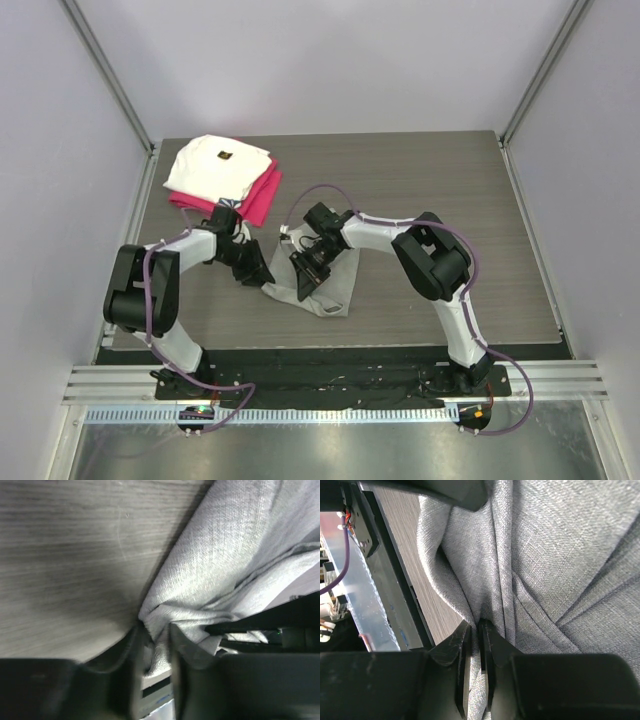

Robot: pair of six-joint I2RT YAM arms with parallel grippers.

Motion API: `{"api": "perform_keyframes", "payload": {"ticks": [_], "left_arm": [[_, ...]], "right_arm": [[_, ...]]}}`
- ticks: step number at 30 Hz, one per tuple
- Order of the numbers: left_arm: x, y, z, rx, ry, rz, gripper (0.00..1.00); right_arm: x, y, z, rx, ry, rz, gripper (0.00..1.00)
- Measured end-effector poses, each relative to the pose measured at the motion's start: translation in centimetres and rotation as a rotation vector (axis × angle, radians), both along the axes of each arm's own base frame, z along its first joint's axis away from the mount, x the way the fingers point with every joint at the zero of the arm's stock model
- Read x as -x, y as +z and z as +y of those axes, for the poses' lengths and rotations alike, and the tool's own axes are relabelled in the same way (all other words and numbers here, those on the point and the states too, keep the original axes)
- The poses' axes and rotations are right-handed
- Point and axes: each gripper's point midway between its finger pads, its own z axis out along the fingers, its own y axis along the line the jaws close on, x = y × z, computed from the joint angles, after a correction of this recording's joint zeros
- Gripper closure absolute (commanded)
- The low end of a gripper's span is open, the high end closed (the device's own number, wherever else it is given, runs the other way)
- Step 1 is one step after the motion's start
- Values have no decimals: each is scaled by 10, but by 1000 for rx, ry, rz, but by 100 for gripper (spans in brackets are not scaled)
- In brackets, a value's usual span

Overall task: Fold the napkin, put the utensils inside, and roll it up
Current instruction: Roll the napkin with the utensil

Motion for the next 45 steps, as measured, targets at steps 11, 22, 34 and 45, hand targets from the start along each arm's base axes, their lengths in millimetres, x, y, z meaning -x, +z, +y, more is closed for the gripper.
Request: {"api": "perform_keyframes", "payload": {"ticks": [11, 22, 34, 45], "left_arm": [[1, -4, -9, 51, 8, 41, 100], [19, -5, -19, 114, -35, 227, 100], [36, -5, -16, 107, -50, 317, 100], [39, -6, -15, 109, -52, 336, 100]], "right_arm": [[-2, 8, 1, 73, -29, -27, 54], [-14, 62, 15, 131, -73, -543, 31], [15, 31, 22, 192, 14, -723, 32], [22, 15, 26, 205, 60, -734, 48]]}}
